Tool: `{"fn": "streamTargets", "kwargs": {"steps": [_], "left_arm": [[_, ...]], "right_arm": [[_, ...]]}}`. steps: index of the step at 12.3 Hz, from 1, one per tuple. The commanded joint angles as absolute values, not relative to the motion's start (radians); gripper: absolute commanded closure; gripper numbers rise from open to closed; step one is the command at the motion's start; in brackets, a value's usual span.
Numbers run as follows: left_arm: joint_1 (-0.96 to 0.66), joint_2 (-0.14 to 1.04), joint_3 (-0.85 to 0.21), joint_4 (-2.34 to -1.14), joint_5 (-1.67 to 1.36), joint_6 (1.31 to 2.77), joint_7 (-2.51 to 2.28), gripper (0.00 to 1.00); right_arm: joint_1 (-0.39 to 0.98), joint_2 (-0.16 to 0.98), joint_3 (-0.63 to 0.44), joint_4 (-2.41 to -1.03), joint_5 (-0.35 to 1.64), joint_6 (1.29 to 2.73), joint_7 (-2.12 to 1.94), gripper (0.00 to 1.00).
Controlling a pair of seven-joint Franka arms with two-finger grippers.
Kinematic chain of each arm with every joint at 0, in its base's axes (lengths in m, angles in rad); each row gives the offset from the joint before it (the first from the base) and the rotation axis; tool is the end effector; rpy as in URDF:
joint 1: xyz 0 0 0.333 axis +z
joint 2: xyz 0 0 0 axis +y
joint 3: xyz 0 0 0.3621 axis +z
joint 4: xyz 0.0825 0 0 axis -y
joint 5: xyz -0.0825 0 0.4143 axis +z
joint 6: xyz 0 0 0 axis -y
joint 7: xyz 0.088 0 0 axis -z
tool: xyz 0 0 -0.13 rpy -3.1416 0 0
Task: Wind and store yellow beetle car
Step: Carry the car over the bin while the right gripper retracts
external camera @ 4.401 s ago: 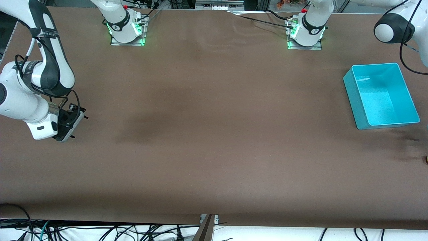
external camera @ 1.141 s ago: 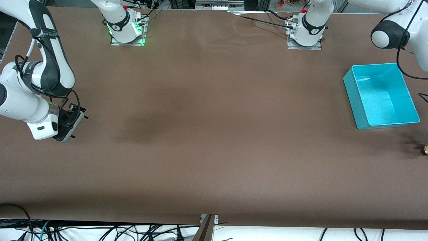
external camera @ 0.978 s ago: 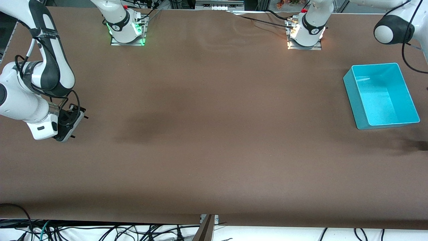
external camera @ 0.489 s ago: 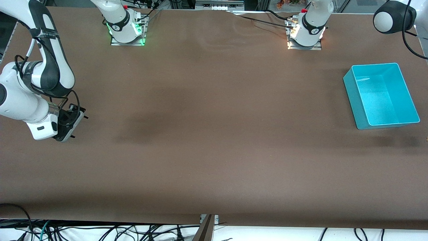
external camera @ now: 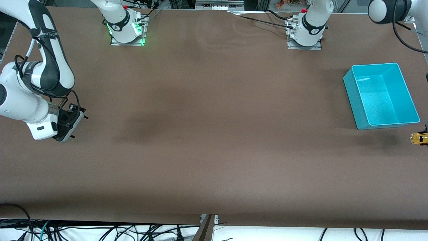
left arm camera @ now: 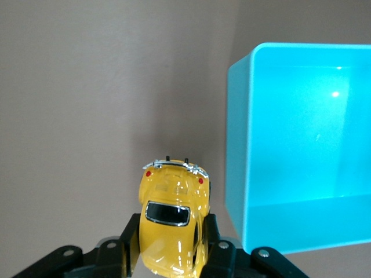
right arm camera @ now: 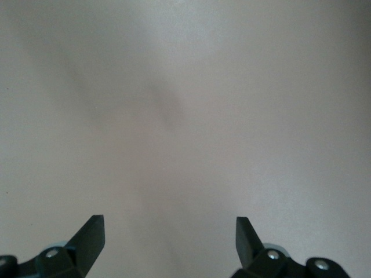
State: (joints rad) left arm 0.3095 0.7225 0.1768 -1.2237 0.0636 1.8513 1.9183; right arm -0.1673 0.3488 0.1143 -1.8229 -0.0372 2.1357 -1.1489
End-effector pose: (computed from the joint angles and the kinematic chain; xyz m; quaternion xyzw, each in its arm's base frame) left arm 0.7137 0.3441 0.3442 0.7312 -0.6750 -0.0984 0.0072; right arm 0.6715 -0.0431 0.3472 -0.8497 -0.5269 0.0115 0.0128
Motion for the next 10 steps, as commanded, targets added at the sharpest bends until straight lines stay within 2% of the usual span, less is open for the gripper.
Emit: {"fn": "streamTargets", "kwargs": {"steps": [1,6,8,10], "left_arm": [[0.252,0.429,0.192,-1.699,0.176,2.015,1.753,1.0],[0.19,0.085,0.19,-2.148,0.382,2.098,1.468,1.0],[0.195,0.026,0.193,-2.328,0.44,2.257,1.473,1.0],[0.198,0.025,0.199,-2.4,0.477,2.365,1.474,1.0]], "right_arm": [[-0.169,0.356,0.118,-1.796,-0.046,2.115,-1.138,0.0],[-0.164,0.365,0.118,-1.767,-0.043,2.115,-1.135,0.0],[-0.163,0.38,0.118,-1.734,-0.043,2.114,-1.07,0.0],[-0.158,0.383,0.118,-1.704,-0.043,2.115,-0.933,0.0]]}}
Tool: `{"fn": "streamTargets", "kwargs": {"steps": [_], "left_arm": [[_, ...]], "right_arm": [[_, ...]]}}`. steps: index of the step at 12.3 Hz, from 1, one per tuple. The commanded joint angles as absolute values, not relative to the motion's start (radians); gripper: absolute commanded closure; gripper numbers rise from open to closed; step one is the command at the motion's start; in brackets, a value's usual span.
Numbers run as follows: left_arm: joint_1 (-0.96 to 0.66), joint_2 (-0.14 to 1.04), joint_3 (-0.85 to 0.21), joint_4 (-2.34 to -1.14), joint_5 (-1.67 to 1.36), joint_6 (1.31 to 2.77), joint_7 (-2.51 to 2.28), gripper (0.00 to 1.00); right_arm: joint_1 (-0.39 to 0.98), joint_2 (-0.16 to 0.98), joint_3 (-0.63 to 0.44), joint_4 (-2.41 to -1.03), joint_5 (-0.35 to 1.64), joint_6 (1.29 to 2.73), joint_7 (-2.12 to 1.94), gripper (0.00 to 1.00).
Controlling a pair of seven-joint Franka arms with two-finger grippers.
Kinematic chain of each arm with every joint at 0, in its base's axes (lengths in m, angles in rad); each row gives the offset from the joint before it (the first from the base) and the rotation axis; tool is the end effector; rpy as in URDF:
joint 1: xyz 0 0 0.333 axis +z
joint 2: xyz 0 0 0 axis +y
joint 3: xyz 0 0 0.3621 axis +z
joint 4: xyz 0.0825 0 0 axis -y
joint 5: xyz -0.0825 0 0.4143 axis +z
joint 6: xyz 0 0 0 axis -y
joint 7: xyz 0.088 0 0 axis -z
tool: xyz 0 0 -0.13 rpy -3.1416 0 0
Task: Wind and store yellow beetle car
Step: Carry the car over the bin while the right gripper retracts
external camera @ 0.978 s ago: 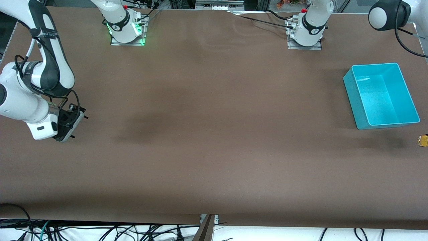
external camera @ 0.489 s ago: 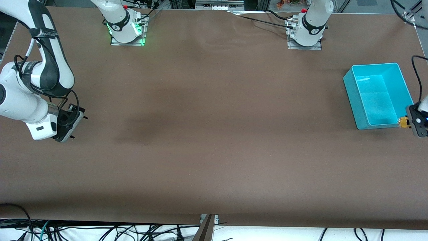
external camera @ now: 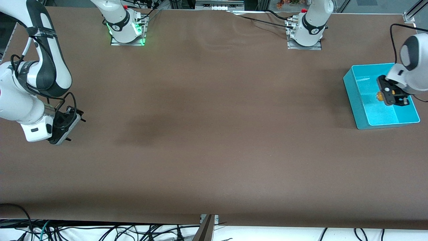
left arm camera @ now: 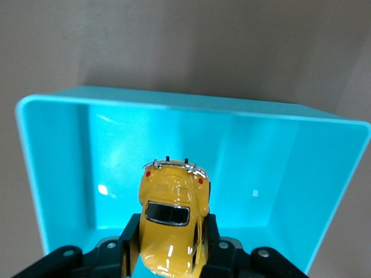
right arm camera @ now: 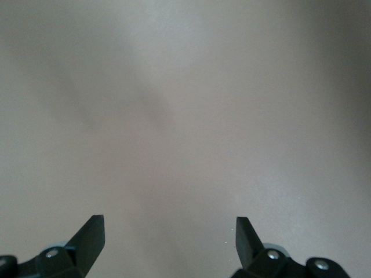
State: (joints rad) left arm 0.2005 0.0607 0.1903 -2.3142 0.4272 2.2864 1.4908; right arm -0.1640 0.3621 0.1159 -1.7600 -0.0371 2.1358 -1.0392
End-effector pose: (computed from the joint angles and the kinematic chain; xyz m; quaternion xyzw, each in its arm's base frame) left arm 0.4836 0.2174 0.3143 -0.7553 0.6342 0.1544 0.0587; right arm 0.6900 -0.0422 0.3683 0.8768 0.4807 0.0094 0.0002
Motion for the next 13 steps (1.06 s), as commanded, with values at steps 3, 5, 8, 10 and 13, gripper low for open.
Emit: {"fn": "streamTargets", "kwargs": {"steps": [3,5,8,10,13], "left_arm": [[0.209,0.023,0.239,-2.48,0.514,2.411,1.474,1.0],[0.213,0.025,0.287,-2.502,0.603,2.451,1.474,1.0],[0.212,0.026,0.291,-2.542,0.646,2.453,1.462,1.0],[0.21,0.025,0.291,-2.61,0.681,2.515,1.456,1.0],[0.212,0.084,0.291,-2.622,0.781,2.574,1.36,1.0]], "right_arm": [[-0.134,0.374,0.123,-1.687,-0.045,2.108,-0.685,0.0],[-0.1,0.365,0.126,-1.651,-0.046,2.015,-0.475,0.0],[-0.037,0.342,0.126,-1.559,-0.049,1.832,-0.151,0.0],[-0.015,0.31,0.124,-1.493,-0.043,1.735,-0.016,0.0],[-0.005,0.252,0.126,-1.493,-0.049,1.704,-0.011,0.0]]}}
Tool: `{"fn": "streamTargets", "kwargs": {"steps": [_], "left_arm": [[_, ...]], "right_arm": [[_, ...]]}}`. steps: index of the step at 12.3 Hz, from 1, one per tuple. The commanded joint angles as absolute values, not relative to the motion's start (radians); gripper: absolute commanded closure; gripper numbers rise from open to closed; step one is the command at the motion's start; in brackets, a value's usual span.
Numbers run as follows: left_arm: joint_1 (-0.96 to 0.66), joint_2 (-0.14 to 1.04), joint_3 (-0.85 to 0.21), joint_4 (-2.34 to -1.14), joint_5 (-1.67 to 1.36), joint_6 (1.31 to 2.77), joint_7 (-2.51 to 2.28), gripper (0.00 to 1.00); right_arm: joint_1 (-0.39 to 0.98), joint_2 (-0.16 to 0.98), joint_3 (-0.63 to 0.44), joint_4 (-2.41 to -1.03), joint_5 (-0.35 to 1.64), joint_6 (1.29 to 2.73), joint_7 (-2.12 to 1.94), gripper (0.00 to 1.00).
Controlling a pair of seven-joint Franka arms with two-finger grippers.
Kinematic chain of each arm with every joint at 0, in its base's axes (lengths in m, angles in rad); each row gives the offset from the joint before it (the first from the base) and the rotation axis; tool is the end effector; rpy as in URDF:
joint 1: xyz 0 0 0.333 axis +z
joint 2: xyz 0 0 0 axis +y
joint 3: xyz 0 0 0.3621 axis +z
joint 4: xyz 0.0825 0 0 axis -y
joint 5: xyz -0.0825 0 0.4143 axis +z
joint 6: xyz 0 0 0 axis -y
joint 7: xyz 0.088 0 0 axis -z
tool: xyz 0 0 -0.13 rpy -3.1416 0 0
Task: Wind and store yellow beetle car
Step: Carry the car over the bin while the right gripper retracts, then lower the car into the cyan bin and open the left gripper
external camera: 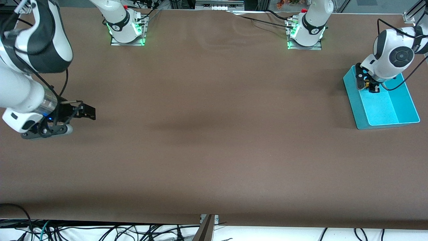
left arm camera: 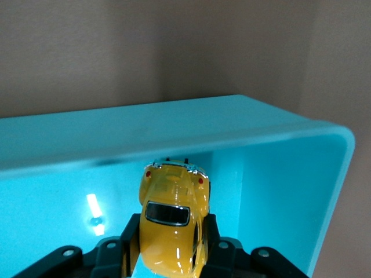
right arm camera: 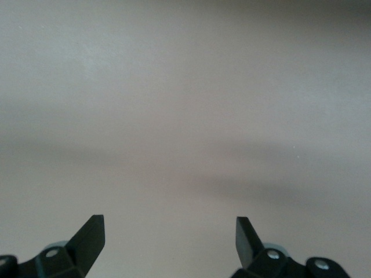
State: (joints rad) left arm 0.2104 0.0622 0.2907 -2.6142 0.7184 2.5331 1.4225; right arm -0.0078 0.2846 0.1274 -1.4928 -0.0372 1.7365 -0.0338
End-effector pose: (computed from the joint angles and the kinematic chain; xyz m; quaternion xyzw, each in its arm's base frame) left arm 0.3789 0.2112 0.2162 -0.7009 0.6845 0.1938 0.0517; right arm 0.6822 0.0675 0.5209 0.9968 0.0778 -0.0193 0.0012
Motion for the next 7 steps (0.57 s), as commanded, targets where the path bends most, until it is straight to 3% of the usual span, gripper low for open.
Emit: {"fn": "streamTargets", "kwargs": {"steps": [1,3,4,5,6,7], "left_arm": [[0.213,0.127,0.291,-2.62,0.81,2.614,1.295,1.0],[0.228,0.175,0.291,-2.615,0.859,2.638,1.218,1.0],[0.238,0.176,0.291,-2.615,0.859,2.638,1.215,0.9],[0.239,0.169,0.291,-2.615,0.859,2.631,1.224,0.51],[0.238,0.158,0.29,-2.603,0.858,2.626,1.242,0.01],[0.238,0.147,0.29,-2.593,0.857,2.617,1.255,0.0]], "right_arm": [[-0.005,0.235,0.124,-1.493,-0.052,1.692,-0.02,0.0],[-0.014,0.184,0.114,-1.493,-0.064,1.677,-0.009,0.0],[-0.015,0.169,0.097,-1.493,-0.072,1.689,-0.008,0.0],[-0.015,0.164,0.074,-1.493,-0.069,1.707,-0.018,0.0],[-0.015,0.155,0.066,-1.496,-0.072,1.721,-0.02,0.0],[-0.017,0.137,0.058,-1.508,-0.072,1.709,-0.023,0.0]]}}
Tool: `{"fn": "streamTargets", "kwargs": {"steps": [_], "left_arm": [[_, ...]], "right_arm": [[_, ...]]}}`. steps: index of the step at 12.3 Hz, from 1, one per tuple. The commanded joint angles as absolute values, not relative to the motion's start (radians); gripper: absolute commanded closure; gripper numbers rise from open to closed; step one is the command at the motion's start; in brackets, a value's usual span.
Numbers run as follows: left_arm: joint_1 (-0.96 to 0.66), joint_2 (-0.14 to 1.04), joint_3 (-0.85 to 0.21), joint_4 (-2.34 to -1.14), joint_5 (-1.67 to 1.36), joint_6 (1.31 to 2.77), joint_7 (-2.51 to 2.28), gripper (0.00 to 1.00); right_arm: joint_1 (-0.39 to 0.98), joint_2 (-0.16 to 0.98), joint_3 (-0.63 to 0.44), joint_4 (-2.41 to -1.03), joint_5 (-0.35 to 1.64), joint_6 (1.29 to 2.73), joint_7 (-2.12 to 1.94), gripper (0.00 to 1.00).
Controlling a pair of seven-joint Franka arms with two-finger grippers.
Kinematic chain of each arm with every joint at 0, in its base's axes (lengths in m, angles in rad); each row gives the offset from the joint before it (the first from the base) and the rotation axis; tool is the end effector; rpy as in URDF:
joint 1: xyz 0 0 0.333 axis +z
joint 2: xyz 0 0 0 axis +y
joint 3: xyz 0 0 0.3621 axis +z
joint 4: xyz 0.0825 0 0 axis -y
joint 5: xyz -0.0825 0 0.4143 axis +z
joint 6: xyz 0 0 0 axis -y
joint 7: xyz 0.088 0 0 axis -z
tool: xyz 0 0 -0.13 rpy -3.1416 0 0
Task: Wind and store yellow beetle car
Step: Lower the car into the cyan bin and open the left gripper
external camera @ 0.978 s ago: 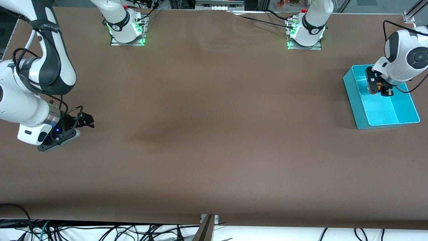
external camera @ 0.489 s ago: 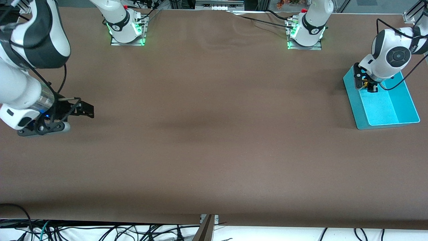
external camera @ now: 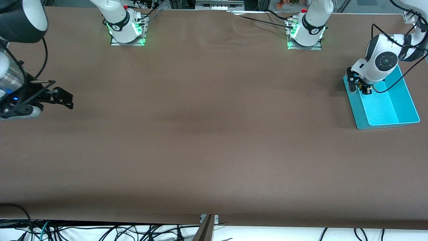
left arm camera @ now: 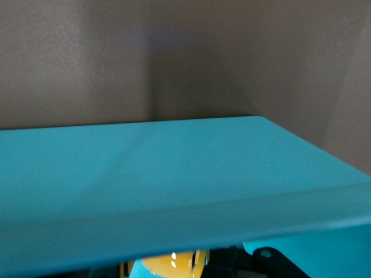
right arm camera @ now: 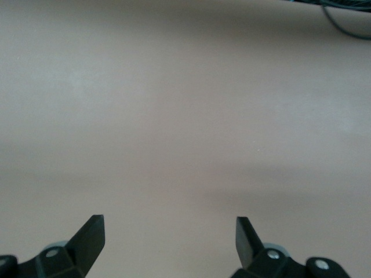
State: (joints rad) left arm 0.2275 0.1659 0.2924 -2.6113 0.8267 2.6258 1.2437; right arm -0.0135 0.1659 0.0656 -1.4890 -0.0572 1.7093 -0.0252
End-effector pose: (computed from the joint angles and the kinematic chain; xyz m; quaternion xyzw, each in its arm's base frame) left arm 0.3754 0.2110 0.1783 -0.7210 0.6610 0.1972 0.0661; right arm 0.6554 0.0240 0.5992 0.9985 0.0412 0.0277 0.0227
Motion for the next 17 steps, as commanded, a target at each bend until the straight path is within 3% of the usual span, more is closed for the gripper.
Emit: {"fn": "streamTargets", "kwargs": {"steps": [1,6,7,9,12,17], "left_arm": [[0.232,0.123,0.288,-2.582,0.856,2.602,1.276,0.0],[0.163,-0.145,0.272,-2.565,0.836,2.576,1.295,0.0],[0.157,-0.184,0.227,-2.553,0.831,2.576,1.295,0.0],[0.149,-0.192,0.087,-2.449,0.745,2.56,1.293,0.0],[0.094,-0.181,0.033,-2.317,0.4,2.397,1.282,0.0],[0.069,-0.166,0.015,-2.248,0.096,2.285,1.098,0.0]], "right_arm": [[-0.015,0.118,0.058,-1.522,-0.08,1.704,-0.02,0.0],[-0.018,0.106,0.058,-1.536,-0.066,1.637,-0.012,0.0],[-0.023,0.106,0.057,-1.536,-0.066,1.623,-0.014,0.0],[-0.04,0.11,0.057,-1.532,-0.066,1.623,-0.043,0.0],[-0.043,0.113,0.038,-1.532,-0.064,1.621,-0.067,0.0],[-0.04,0.135,0.034,-1.491,-0.067,1.615,-0.074,0.0]]}}
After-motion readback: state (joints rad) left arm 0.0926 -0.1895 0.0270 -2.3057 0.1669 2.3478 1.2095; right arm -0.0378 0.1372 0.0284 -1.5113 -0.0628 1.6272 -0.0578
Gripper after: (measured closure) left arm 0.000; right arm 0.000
